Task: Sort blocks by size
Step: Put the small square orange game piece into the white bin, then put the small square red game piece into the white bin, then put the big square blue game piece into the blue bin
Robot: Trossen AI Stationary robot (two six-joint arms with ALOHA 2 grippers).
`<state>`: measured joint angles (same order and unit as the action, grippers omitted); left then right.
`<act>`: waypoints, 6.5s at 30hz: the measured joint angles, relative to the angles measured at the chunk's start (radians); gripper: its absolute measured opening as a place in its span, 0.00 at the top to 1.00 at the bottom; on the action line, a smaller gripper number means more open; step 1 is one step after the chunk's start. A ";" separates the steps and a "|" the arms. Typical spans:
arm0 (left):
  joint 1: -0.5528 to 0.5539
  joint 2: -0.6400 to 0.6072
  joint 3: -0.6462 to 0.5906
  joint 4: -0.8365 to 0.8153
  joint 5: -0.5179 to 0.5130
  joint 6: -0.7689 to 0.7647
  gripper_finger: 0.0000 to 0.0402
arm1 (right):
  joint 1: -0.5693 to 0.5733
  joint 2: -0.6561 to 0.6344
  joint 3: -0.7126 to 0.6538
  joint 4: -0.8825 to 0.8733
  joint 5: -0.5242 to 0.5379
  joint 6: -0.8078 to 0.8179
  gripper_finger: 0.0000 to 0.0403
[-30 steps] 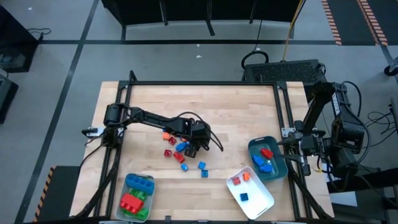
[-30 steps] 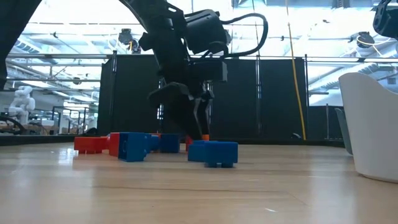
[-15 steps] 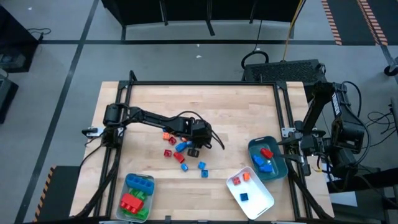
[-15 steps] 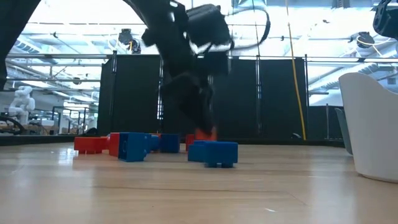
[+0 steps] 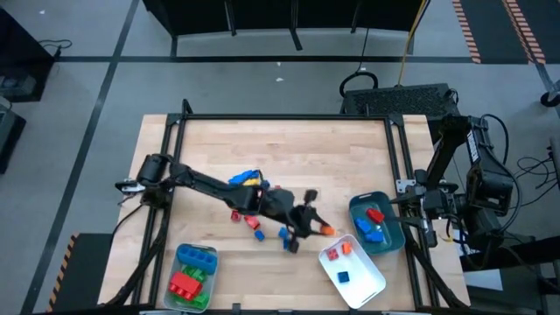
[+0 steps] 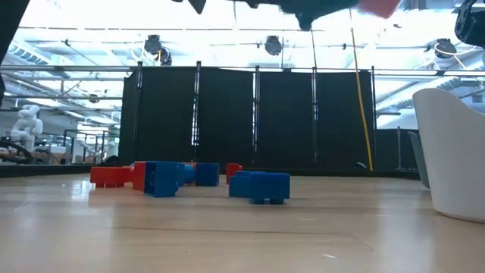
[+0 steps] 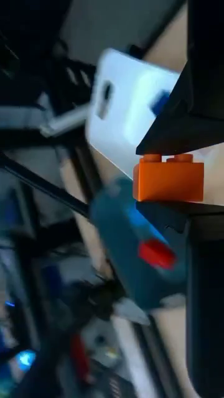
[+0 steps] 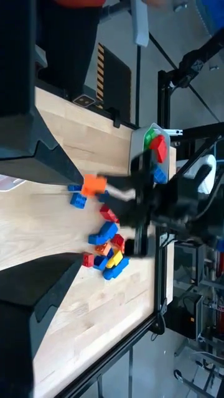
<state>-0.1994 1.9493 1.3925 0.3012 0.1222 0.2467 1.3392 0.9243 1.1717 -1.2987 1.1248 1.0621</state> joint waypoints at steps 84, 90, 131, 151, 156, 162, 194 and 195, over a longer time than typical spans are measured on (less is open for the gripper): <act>0.290 -0.126 -0.534 -0.152 -0.092 -0.032 0.40 | -0.001 0.006 0.000 0.047 -0.001 -0.027 0.58; 0.290 -0.107 -0.533 -0.149 -0.096 -0.047 0.42 | -0.001 0.006 0.000 0.047 -0.001 -0.027 0.58; -0.078 0.068 -0.037 0.303 -0.116 -0.026 0.62 | -0.005 0.006 0.000 0.053 0.002 0.001 0.58; -0.085 0.366 0.306 0.059 -0.017 0.052 0.55 | -0.005 0.006 0.000 0.053 0.001 0.046 0.58; -0.084 0.366 0.326 0.034 -0.009 0.059 0.43 | -0.005 0.006 0.000 0.053 0.001 0.050 0.58; -0.086 0.342 0.394 -0.232 -0.002 0.154 0.36 | -0.005 0.006 0.000 0.053 0.000 0.052 0.58; 0.242 -0.559 -0.476 -0.901 -0.578 -0.294 0.35 | -0.005 0.073 0.000 0.051 -0.005 0.007 0.58; 0.253 -0.579 -0.507 -0.901 -0.564 -0.294 0.35 | -0.005 0.073 0.000 0.051 -0.005 0.002 0.58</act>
<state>0.0538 1.3704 0.8852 -0.6000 -0.4413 -0.0475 1.3346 0.9974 1.1717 -1.2476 1.1198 1.0639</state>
